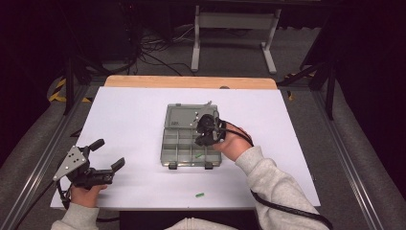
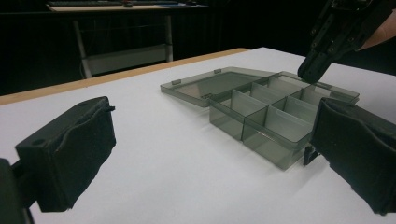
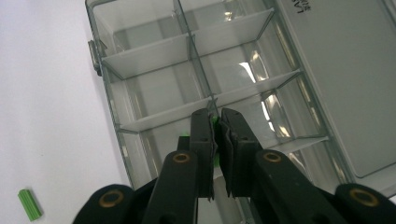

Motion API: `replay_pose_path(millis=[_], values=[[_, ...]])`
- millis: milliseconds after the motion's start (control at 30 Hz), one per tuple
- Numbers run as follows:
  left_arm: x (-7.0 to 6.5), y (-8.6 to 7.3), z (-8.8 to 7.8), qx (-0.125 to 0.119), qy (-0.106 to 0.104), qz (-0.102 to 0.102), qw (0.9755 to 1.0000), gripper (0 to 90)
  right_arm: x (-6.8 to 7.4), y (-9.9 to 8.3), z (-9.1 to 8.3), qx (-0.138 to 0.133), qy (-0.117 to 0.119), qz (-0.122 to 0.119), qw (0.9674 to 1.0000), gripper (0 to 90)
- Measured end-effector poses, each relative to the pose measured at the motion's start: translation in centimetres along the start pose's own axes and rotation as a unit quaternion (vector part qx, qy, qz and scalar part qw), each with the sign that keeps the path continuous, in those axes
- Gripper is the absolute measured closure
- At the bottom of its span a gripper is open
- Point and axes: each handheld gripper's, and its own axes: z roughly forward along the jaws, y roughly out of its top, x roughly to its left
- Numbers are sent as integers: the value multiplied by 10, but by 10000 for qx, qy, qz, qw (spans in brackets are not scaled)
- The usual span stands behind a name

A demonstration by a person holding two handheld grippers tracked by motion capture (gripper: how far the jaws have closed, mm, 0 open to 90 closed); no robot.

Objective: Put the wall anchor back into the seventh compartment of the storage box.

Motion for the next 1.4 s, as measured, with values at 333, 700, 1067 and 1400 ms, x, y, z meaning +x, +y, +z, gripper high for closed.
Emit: replay_pose_path(millis=[333, 700, 1067, 1400], values=[[0, 0, 0, -14, 6, 8, 10000, 6, 3, -5, 12, 155, 84, 50, 9998, 839], [0, 0, 0, -27, 6, 6, 10000, 6, 3, -7, 23, 231, 134, 69, 9996, 839], [0, 0, 0, -29, 16, 8, 10000, 6, 3, -8, 31, 310, 152, 73, 9994, 839], [0, 0, 0, -34, 13, 14, 10000, 6, 5, -9, 35, 368, 165, 37, 9992, 835]])
